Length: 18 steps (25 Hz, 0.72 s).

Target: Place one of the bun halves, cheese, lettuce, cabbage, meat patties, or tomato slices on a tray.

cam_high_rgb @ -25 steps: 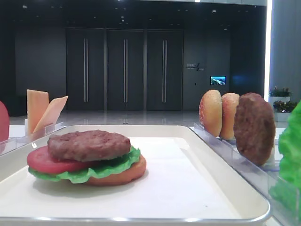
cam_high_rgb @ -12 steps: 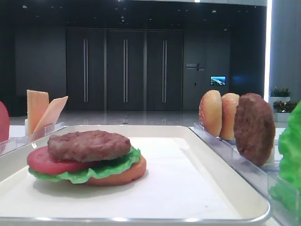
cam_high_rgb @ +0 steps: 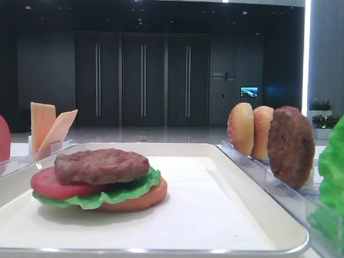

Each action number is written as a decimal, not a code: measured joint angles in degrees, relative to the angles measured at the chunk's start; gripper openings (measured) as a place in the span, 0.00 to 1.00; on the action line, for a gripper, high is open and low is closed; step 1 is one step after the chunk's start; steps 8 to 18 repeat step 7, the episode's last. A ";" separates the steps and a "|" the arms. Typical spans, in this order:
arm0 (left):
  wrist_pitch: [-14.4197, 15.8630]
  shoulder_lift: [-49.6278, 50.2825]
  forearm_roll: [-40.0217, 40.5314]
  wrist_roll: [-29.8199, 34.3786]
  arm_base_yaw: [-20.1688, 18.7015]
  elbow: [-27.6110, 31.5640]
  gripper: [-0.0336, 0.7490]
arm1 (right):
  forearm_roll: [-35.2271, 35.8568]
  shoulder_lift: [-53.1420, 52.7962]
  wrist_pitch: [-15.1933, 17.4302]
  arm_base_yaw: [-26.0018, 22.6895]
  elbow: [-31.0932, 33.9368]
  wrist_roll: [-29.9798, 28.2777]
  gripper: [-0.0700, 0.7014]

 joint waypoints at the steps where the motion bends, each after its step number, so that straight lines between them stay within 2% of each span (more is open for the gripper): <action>1: 0.00 0.00 0.00 0.00 0.00 0.00 0.04 | 0.00 0.00 0.00 0.00 0.00 0.00 0.55; 18: 0.00 0.00 0.00 0.00 0.00 0.00 0.04 | 0.00 0.00 0.00 0.00 0.00 0.06 0.55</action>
